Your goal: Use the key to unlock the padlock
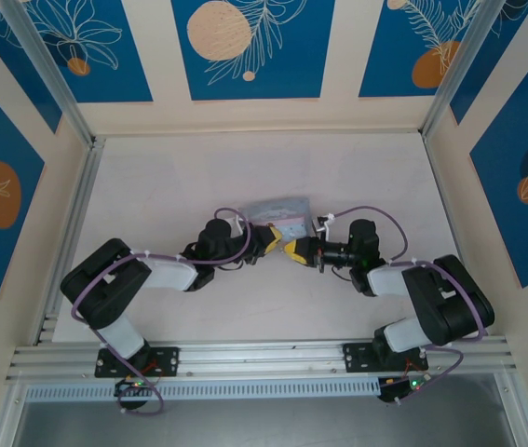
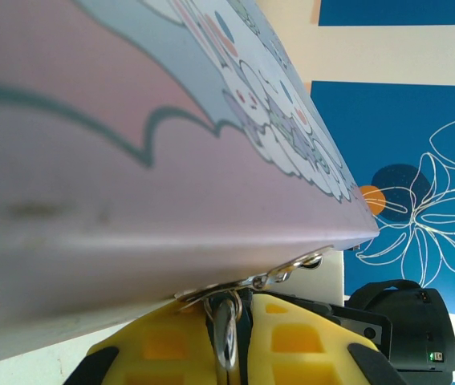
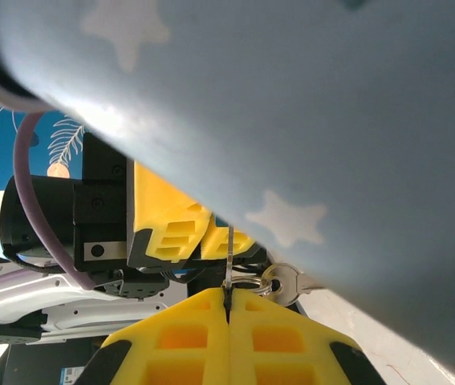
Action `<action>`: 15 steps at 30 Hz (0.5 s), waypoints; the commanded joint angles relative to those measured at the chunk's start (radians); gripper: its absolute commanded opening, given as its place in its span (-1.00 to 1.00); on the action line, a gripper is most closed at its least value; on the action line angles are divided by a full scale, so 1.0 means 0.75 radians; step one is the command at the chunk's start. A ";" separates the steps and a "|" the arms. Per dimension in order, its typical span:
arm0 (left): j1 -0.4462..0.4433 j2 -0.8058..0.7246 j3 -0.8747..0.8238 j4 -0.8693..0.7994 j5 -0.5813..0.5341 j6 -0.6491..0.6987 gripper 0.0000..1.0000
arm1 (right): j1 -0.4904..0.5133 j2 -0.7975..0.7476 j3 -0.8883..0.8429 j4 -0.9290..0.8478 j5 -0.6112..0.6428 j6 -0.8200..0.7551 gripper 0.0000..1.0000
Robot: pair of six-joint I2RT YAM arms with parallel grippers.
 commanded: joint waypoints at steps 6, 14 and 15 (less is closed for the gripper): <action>0.010 -0.014 0.026 0.109 0.010 0.036 -1.00 | 0.010 0.044 0.030 0.044 0.022 -0.011 -1.00; 0.011 -0.013 0.026 0.114 0.018 0.037 -1.00 | 0.006 0.059 0.062 0.052 0.028 -0.001 -1.00; 0.011 -0.013 0.024 0.116 0.017 0.037 -1.00 | 0.006 0.059 0.066 0.050 0.027 0.001 -1.00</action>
